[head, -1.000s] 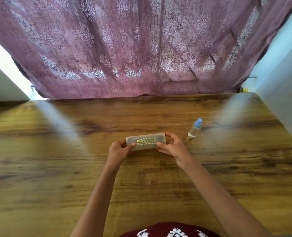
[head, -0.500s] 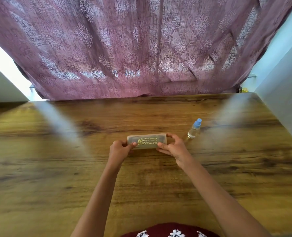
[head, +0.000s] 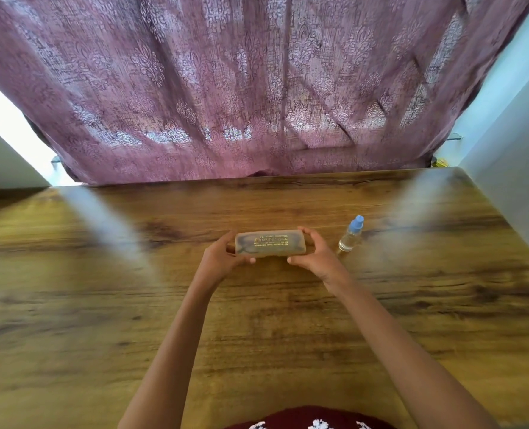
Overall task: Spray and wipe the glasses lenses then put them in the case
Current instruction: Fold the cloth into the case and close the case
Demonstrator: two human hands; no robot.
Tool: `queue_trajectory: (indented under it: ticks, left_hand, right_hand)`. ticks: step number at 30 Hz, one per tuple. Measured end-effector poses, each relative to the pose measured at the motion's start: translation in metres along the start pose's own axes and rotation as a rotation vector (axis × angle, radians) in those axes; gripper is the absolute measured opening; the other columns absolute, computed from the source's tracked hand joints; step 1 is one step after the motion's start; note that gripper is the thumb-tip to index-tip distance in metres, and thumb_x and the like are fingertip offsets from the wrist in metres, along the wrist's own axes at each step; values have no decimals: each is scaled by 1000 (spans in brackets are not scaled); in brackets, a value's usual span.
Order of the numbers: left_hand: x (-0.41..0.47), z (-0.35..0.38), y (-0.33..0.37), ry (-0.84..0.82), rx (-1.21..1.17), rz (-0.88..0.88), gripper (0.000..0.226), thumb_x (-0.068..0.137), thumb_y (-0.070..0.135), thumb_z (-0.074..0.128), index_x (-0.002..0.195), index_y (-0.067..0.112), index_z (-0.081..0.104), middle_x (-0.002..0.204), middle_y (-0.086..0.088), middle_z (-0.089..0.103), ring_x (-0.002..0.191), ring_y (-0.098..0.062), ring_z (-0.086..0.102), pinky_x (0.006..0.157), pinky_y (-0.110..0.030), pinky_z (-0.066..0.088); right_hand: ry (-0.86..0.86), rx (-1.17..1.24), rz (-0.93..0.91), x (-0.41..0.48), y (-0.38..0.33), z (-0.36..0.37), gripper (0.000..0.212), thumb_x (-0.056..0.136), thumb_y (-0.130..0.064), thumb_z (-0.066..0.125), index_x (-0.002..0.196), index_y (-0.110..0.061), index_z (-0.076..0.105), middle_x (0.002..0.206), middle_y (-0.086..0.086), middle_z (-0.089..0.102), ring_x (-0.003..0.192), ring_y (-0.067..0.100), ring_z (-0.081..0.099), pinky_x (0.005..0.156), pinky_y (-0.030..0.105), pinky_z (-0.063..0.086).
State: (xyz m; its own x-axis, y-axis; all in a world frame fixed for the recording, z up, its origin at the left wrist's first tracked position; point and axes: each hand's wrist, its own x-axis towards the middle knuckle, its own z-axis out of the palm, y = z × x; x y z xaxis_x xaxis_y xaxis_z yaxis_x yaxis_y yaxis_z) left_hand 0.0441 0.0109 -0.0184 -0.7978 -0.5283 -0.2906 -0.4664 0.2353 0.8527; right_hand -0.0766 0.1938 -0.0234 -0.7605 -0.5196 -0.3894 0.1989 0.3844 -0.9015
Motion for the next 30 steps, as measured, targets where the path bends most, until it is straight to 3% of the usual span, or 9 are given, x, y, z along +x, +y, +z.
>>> queue_trajectory:
  ticks: [6,11,16,30]
  left_hand:
    - [23,1,16,76,155,137,73,73,18,80,137,20,45,98,-1,65,95,-18,62,85,-29,48]
    - [42,2,16,92,307,165,69,73,25,79,133,17,48,116,-9,64,101,-23,61,88,-39,51]
    - [53,7,14,138,351,198,67,71,24,80,131,17,50,129,-9,50,111,-26,53,94,-37,44]
    - [56,9,2,116,351,212,68,73,24,79,133,14,50,131,-12,49,123,-31,43,101,-43,37]
  right_hand:
    - [167,-488,-213,25,-17,-2,71,78,-20,75,140,-18,40,136,5,41,125,22,43,103,41,38]
    - [173,-683,-259,42,-24,-6,68,80,-26,74,138,-11,42,131,6,41,123,21,42,101,32,35]
    - [196,-732,-271,49,-24,-5,59,80,-26,74,130,-10,47,128,8,43,122,23,41,102,33,35]
    - [180,-763,-213,51,-20,-3,62,81,-28,73,133,-11,46,133,9,41,127,25,38,106,38,34]
